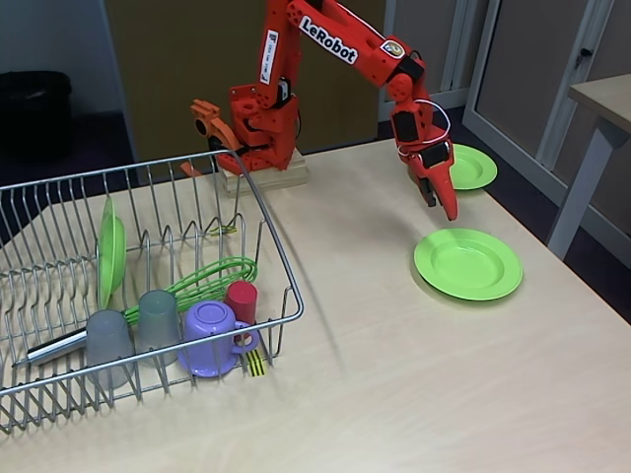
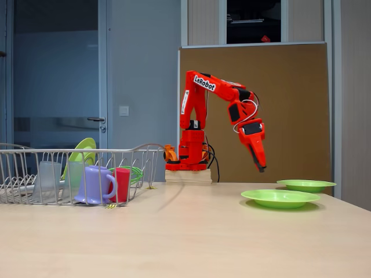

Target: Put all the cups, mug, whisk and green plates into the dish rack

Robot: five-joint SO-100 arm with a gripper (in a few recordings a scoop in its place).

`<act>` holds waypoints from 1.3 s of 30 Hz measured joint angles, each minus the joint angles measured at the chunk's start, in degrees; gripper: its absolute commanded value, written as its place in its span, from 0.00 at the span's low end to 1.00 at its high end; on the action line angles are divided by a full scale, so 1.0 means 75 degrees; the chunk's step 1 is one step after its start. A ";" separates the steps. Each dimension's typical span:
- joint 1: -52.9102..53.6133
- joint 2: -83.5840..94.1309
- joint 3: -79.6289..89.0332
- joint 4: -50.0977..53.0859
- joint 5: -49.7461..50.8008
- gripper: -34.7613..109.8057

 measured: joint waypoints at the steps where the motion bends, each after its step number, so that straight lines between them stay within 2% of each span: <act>1: -0.0059 -0.0187 -0.0082 -0.0105 0.0012 0.45; 14: -0.0457 -0.1465 -0.0469 -0.1207 0.0703 0.43; 28: -0.0410 -0.2484 -0.0527 -0.2578 0.0293 0.39; 31: -0.0352 -0.2684 -0.0609 -0.2871 0.0281 0.35; 35: -0.0234 -0.2730 -0.0633 -0.3129 0.0668 0.24; 39: -0.0117 -0.2719 -0.0645 -0.3105 0.0996 0.24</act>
